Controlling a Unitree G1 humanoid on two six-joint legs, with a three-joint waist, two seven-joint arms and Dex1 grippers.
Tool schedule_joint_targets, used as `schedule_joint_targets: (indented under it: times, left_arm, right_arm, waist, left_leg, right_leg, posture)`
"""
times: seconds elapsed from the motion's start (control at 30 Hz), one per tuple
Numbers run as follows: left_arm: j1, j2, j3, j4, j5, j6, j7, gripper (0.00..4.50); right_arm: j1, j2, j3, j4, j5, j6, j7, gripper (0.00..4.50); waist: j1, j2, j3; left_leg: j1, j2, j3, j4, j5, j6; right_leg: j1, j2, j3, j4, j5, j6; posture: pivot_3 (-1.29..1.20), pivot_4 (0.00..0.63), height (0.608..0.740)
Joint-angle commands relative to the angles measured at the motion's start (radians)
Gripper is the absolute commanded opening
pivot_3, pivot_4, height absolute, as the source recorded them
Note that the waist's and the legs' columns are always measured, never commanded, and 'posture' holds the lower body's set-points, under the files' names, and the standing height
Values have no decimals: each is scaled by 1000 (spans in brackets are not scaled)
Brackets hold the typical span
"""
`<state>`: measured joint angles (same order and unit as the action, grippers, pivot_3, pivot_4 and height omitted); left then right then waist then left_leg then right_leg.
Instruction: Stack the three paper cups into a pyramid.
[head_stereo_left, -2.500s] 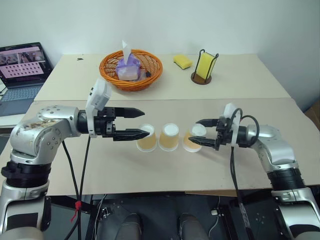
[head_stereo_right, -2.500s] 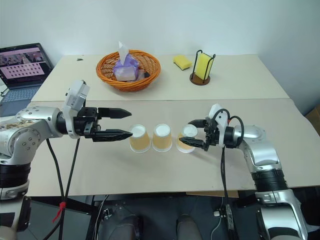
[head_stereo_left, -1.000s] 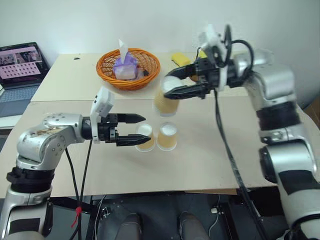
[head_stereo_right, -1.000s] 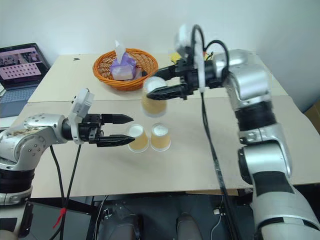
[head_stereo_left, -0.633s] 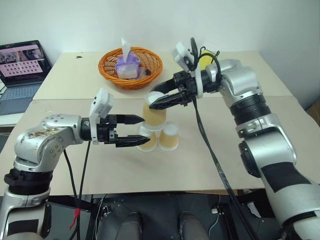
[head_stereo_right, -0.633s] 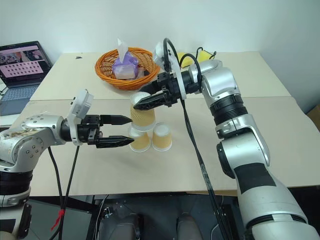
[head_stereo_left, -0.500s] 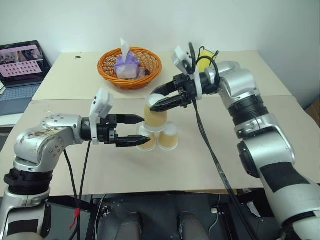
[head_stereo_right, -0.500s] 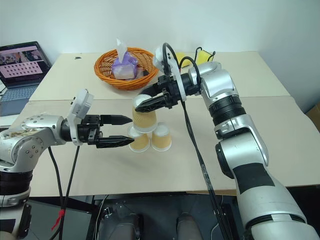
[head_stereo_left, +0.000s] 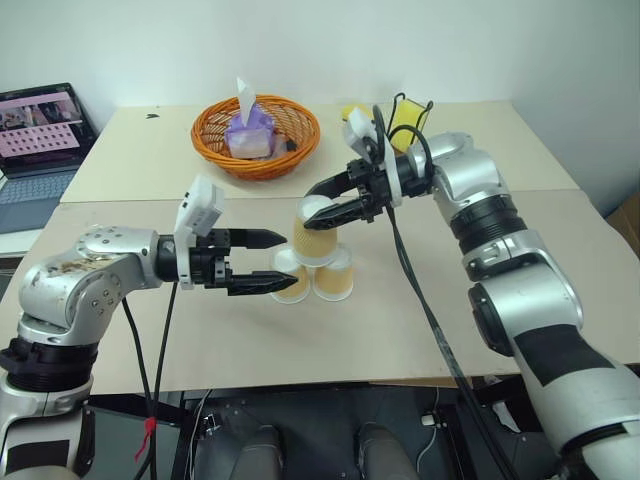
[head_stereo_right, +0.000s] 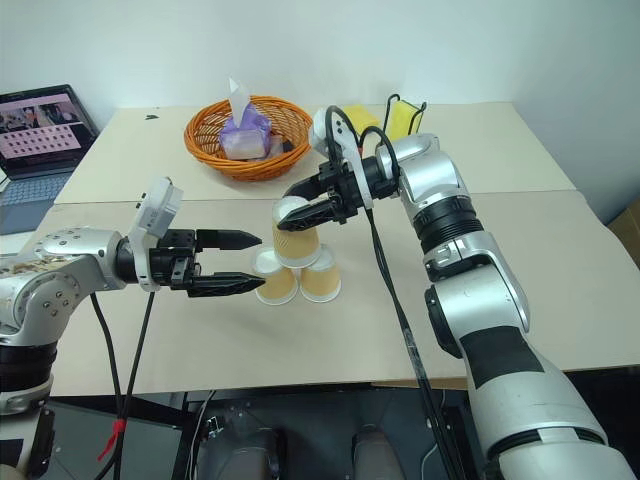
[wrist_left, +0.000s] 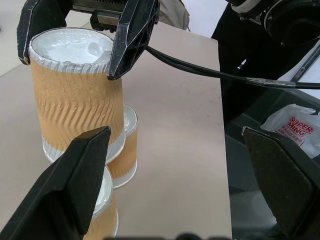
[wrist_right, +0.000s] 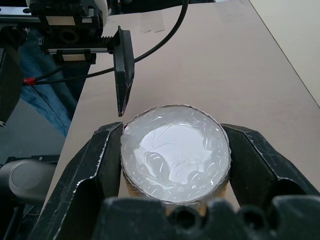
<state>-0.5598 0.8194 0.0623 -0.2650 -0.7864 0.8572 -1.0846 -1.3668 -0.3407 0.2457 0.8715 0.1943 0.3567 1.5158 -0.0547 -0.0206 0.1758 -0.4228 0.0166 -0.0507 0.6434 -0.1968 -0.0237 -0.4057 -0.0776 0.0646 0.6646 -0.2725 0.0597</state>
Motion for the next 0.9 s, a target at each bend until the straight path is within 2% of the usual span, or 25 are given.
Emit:
schedule_joint_targets:
  times: [0.03, 0.1, 0.13, 0.17, 0.2, 0.53, 0.9]
  left_arm:
    - [-1, 17, 32, -29, -17, 0, -1, 4500]
    - [-2, 16, 32, -29, -17, -1, 1, 4500]
    - [-3, 16, 31, -29, -17, -1, 2, 4500]
    - [-3, 15, 31, -29, -17, -1, 2, 4500]
    - [-4, 15, 31, -29, -17, -2, 2, 4500]
    - [-5, 9, 30, -26, -16, -9, 2, 4500]
    - [-1, -11, 26, -19, -12, -22, 10, 4500]
  right_arm:
    - [-23, 6, -18, 4, -17, -17, 9, 2738]
    - [-25, 8, -23, 6, -19, -13, 11, 3751]
    - [-25, 8, -25, 5, -21, -12, 13, 3861]
    - [-26, 9, -27, 4, -23, -12, 15, 4266]
    - [-27, 9, -29, 3, -24, -11, 17, 4462]
    - [-48, -3, -46, -20, -13, 15, 35, 4462]
    - [-98, -36, -108, -166, 57, 138, 40, 4462]
  waist:
    - [-3, 0, 0]
    - [-5, 0, 0]
    - [-6, 0, 0]
    - [-6, 0, 0]
    - [-7, 0, 0]
    - [-12, 0, 0]
    - [-12, 0, 0]
  left_leg:
    - [0, 0, 0, 0, 0, 0]
    - [0, 0, 0, 0, 0, 0]
    - [0, 0, 0, 0, 0, 0]
    - [0, 0, 0, 0, 0, 0]
    - [0, 0, 0, 0, 0, 0]
    - [0, 0, 0, 0, 0, -1]
    - [0, 0, -1, 0, 0, -1]
  right_leg:
    - [0, 0, 0, 0, 0, 0]
    - [0, 0, 0, 0, 0, 0]
    - [0, 0, 0, 0, 0, 0]
    - [0, 0, 0, 0, 0, 0]
    - [0, 0, 0, 0, 0, 0]
    - [0, 0, 0, 0, 0, 0]
    - [0, 0, 0, 0, 0, 0]
  posture:
    - [0, 150, 732]
    - [0, 150, 732]
    - [0, 150, 732]
    - [0, 150, 732]
    - [0, 150, 732]
    - [0, 150, 732]
    - [0, 150, 732]
